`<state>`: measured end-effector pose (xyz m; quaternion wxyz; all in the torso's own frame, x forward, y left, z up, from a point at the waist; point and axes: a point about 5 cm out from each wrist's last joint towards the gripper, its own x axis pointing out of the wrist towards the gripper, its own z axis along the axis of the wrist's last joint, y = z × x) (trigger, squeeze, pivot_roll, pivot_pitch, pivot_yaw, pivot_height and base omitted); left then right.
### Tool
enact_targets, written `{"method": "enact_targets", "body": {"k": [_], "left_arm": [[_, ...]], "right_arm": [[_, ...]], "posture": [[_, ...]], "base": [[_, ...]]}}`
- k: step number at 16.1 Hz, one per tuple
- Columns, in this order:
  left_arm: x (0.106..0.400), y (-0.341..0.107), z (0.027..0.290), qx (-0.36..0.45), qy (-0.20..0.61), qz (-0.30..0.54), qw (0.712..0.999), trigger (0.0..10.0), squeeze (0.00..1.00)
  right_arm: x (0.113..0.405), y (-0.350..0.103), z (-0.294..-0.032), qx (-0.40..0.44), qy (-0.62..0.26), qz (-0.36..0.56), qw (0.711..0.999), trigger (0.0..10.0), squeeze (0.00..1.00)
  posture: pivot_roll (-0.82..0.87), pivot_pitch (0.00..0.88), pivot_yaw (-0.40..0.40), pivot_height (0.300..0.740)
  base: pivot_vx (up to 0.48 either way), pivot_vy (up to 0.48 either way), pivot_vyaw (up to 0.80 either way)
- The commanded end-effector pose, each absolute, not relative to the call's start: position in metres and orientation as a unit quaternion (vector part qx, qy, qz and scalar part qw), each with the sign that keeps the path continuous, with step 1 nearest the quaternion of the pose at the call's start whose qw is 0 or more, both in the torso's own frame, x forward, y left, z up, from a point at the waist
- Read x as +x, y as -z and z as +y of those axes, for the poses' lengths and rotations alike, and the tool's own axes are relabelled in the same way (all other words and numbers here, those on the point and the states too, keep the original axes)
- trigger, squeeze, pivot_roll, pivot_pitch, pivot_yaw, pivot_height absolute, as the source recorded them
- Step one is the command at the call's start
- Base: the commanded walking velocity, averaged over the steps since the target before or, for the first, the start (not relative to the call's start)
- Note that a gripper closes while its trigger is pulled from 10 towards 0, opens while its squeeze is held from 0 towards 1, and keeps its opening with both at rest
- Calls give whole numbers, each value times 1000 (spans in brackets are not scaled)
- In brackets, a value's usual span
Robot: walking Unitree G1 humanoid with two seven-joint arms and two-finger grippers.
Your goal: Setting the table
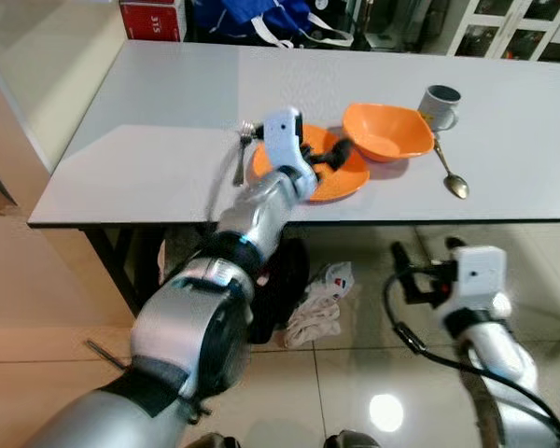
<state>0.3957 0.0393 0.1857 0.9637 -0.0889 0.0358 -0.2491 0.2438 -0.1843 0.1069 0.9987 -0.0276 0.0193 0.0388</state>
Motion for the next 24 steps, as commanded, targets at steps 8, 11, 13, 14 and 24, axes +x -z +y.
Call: {"method": "enact_targets", "body": {"k": [8,11,13,14,24], "left_arm": [[363,-151,98,0,137,10,991,10000,0],[358,-153,103,-16,115,17,993,10000,0],[356,-152,104,-13,113,20,993,10000,0],[355,-151,105,-9,112,20,993,10000,0],[353,-149,106,-5,111,19,994,10000,0]], "right_arm": [[261,-103,-170,-1,-18,17,1000,10000,0],[265,-106,-168,-2,-19,9,1000,10000,0],[265,-106,-168,-2,-19,7,1000,10000,0],[265,-106,-168,-2,-19,6,1000,10000,0],[265,-106,-168,-3,-19,6,1000,10000,0]], "posture": [[-117,0,29,727],[-121,0,30,727],[-123,0,35,727],[-123,0,35,727],[-123,0,36,727]], "base": [[0,0,0],[0,0,0],[0,0,0],[0,0,0],[0,0,0]]}}
